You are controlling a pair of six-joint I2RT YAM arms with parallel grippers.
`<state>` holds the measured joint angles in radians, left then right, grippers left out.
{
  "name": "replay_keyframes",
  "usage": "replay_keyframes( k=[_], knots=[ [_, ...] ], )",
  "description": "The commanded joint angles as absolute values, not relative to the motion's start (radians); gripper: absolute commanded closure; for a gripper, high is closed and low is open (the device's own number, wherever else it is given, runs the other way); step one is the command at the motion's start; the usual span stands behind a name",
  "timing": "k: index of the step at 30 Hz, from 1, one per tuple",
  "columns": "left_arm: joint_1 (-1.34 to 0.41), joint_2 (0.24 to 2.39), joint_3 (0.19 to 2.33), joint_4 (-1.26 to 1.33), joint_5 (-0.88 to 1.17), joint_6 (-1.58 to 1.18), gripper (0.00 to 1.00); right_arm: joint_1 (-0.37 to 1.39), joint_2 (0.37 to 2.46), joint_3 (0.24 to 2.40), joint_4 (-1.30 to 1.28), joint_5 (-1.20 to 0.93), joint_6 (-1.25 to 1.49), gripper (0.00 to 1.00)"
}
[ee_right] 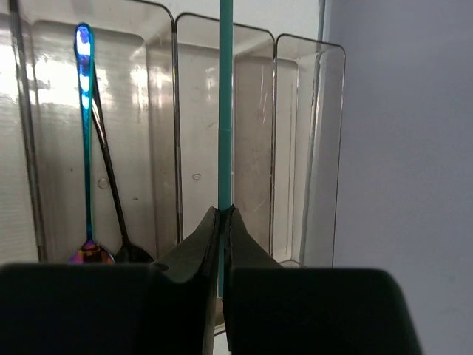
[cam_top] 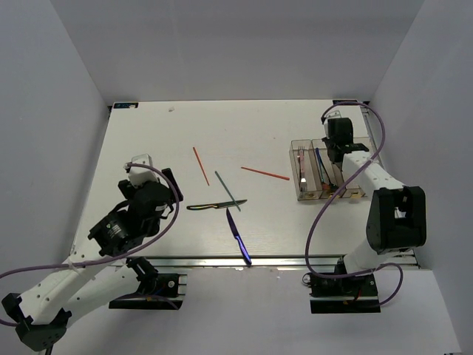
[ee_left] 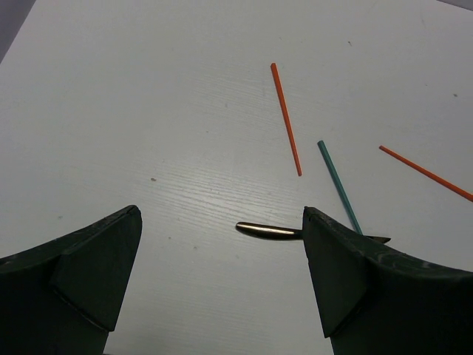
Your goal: Sort the eating utensils into containers
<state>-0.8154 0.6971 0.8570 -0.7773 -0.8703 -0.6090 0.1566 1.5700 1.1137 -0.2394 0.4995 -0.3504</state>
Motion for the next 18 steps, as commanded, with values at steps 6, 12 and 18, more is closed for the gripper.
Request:
replay_keyframes(
  k=[6,12,18],
  knots=[
    [-0.816,0.698,0.842,-0.738,-0.812,-0.568,0.02,0.123,1.591,1.074,-0.201,0.564,-0.341,1.0],
    [-0.818,0.706,0.841,-0.729,-0.788,-0.557,0.02,0.106,1.585,1.037,-0.198,0.569,-0.333,1.0],
    [-0.816,0.69,0.838,-0.723,-0.784,-0.551,0.02,0.106,1.562,1.052,-0.232,0.552,-0.307,0.67]
  ],
)
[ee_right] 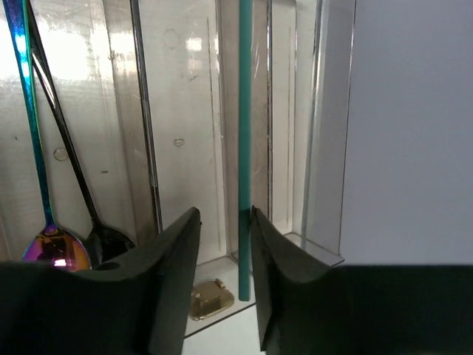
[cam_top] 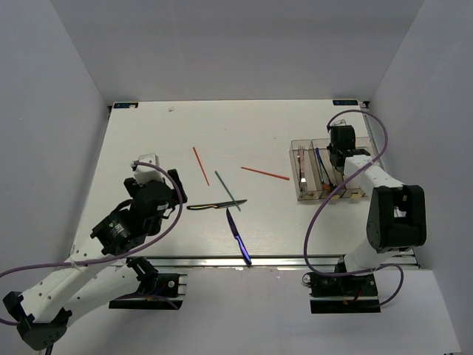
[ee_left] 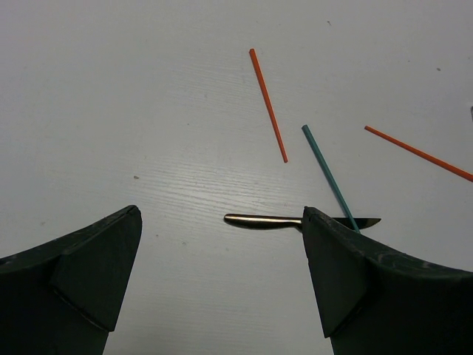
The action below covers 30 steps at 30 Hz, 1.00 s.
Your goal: Sort the eating utensils into containers
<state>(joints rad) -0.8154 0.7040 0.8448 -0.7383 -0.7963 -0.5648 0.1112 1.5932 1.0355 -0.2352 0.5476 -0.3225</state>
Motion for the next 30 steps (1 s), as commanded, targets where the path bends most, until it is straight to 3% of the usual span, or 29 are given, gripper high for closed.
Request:
replay_keyframes(
  k=[1,2,4,6,7,8,13,19,20,21,23,24,27,30],
  knots=[
    [-0.818,0.687,0.838,-0.719,-0.77,-0.548,0.02,0.107,1.554,1.057,-0.244,0.548,-0.299,0.58],
    [-0.818,0.689,0.838,-0.713,-0.764,-0.543,0.02,0.106,1.546,1.063,-0.253,0.537,-0.298,0.56],
    [-0.816,0.698,0.838,-0.71,-0.758,-0.54,0.02,0.106,1.52,1.093,-0.267,0.517,-0.282,0.29],
    [-0.818,0.704,0.839,-0.713,-0.758,-0.54,0.02,0.106,1.494,1.118,-0.298,0.479,-0.275,0.23],
    [-0.818,0.707,0.838,-0.715,-0.759,-0.54,0.02,0.109,1.485,1.144,-0.304,0.466,-0.27,0.13],
    [-0.818,0.709,0.838,-0.715,-0.759,-0.541,0.02,0.107,1.477,1.158,-0.317,0.444,-0.262,0.11],
    [-0.816,0.713,0.838,-0.715,-0.767,-0.543,0.02,0.132,1.466,1.203,-0.345,0.346,-0.255,0.11],
    [-0.816,0.735,0.842,-0.721,-0.782,-0.551,0.02,0.432,1.538,1.221,-0.216,0.26,-0.325,0.11],
    [-0.818,0.739,0.842,-0.724,-0.782,-0.552,0.02,0.442,1.563,1.248,-0.251,0.185,-0.331,0.11],
    [-0.818,0.747,0.842,-0.727,-0.785,-0.554,0.02,0.436,1.619,1.32,-0.3,-0.095,-0.372,0.11],
    [-0.818,0.752,0.844,-0.729,-0.788,-0.555,0.02,0.433,1.679,1.386,-0.368,-0.201,-0.368,0.11],
    [-0.818,0.753,0.844,-0.729,-0.792,-0.554,0.02,0.433,1.74,1.454,-0.399,-0.216,-0.379,0.11],
    [-0.818,0.753,0.844,-0.729,-0.793,-0.557,0.02,0.434,1.843,1.532,-0.5,-0.169,-0.423,0.24],
    [-0.816,0.756,0.842,-0.729,-0.793,-0.555,0.02,0.437,1.914,1.554,-0.558,-0.158,-0.488,0.24]
  ],
)
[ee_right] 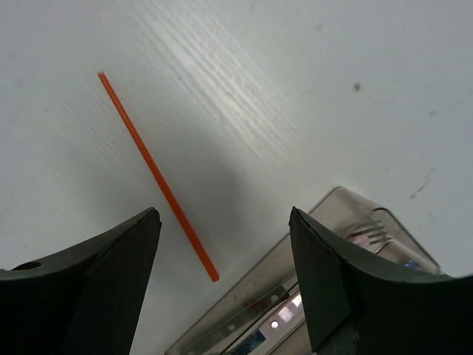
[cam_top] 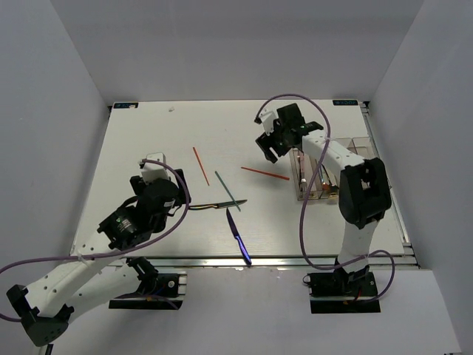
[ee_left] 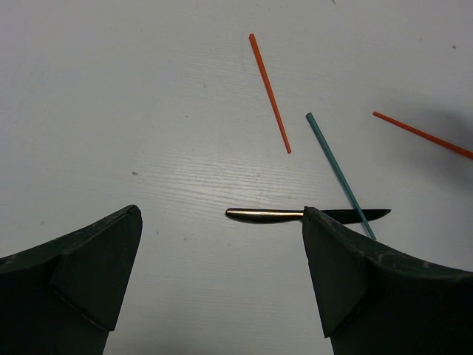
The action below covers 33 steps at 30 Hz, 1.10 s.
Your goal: Sort the eating utensils into containers
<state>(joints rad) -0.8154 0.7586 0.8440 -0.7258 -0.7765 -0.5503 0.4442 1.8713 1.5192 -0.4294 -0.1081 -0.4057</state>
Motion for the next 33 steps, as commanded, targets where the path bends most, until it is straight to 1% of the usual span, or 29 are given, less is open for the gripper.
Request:
replay_keyframes(
  k=[1,6,10,13,20,21,24,25,27,28,29,31,33],
  knots=[
    [-0.818,0.758,0.844,-0.727,-0.792,-0.554,0.02,0.437,1.93,1.554,-0.566,-0.16,-0.497,0.25],
    [-0.816,0.776,0.844,-0.727,-0.787,-0.552,0.02,0.448,1.991,1.549,-0.637,-0.213,-0.523,0.32],
    [-0.813,0.782,0.842,-0.724,-0.781,-0.549,0.02,0.46,1.983,1.496,-0.612,-0.201,-0.534,0.34],
    [-0.811,0.785,0.844,-0.723,-0.778,-0.548,0.02,0.459,2.006,1.465,-0.601,-0.186,-0.551,0.39],
    [-0.807,0.787,0.841,-0.721,-0.773,-0.546,0.02,0.456,2.071,1.46,-0.546,-0.15,-0.56,0.42],
    [-0.808,0.788,0.842,-0.721,-0.772,-0.543,0.02,0.454,2.074,1.466,-0.546,-0.156,-0.558,0.45],
    [-0.807,0.79,0.842,-0.721,-0.772,-0.545,0.02,0.454,2.101,1.492,-0.586,-0.181,-0.555,0.68],
    [-0.808,0.792,0.842,-0.721,-0.772,-0.545,0.02,0.456,2.114,1.497,-0.612,-0.196,-0.551,0.81],
    [-0.805,0.79,0.842,-0.721,-0.772,-0.545,0.02,0.457,2.121,1.5,-0.627,-0.195,-0.545,0.97],
    [-0.807,0.79,0.844,-0.721,-0.77,-0.545,0.02,0.457,2.121,1.499,-0.632,-0.195,-0.531,1.0],
    [-0.805,0.79,0.841,-0.719,-0.77,-0.543,0.02,0.457,2.115,1.497,-0.635,-0.199,-0.523,1.0],
    [-0.807,0.792,0.842,-0.719,-0.767,-0.543,0.02,0.459,2.057,1.493,-0.623,-0.292,-0.497,1.0],
    [-0.805,0.793,0.841,-0.719,-0.765,-0.543,0.02,0.448,1.962,1.448,-0.501,-0.388,-0.439,1.0]
  ],
)
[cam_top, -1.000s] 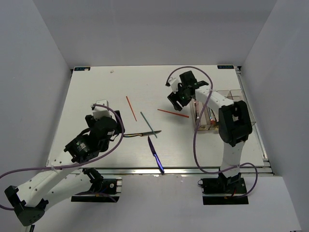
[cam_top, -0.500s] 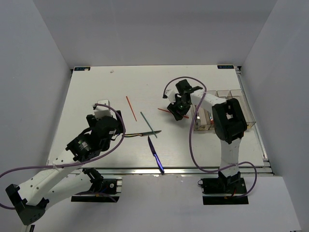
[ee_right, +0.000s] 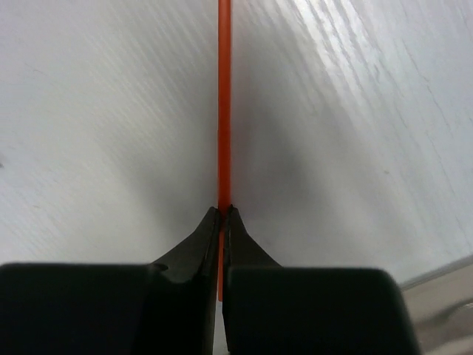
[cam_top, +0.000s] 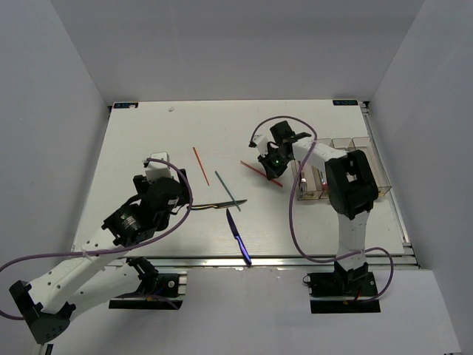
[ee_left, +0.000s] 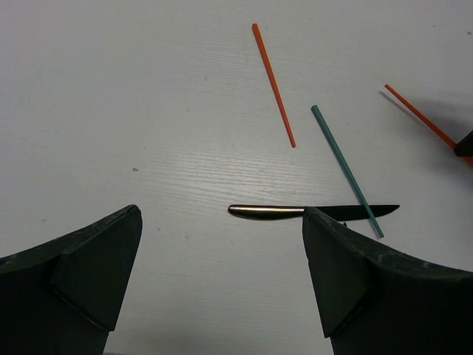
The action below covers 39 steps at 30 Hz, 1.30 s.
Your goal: Sort the eating utensils into containers
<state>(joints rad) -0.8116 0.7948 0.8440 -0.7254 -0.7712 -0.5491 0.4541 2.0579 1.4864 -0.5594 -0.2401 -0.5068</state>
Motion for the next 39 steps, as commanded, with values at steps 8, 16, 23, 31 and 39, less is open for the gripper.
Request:
replay_keyframes(
  k=[8,16,23,31,39],
  knots=[
    [-0.807,0.766,0.839,-0.716,-0.759,-0.542,0.02,0.167,1.557,1.157,-0.213,0.169,-0.247,1.0],
    [-0.805,0.772,0.836,-0.699,-0.719,-0.523,0.02,0.023,1.489,1.048,-0.134,0.348,-0.297,1.0],
    [-0.807,0.759,0.833,-0.695,-0.712,-0.518,0.02,0.012,1.557,1.071,-0.175,0.313,-0.256,1.0],
    [-0.805,0.779,0.835,-0.698,-0.715,-0.518,0.02,0.011,1.531,1.028,-0.189,0.313,-0.206,0.52],
    [-0.795,0.805,0.841,-0.699,-0.721,-0.522,0.02,0.011,1.427,1.046,-0.206,0.272,-0.169,0.11]
  ],
)
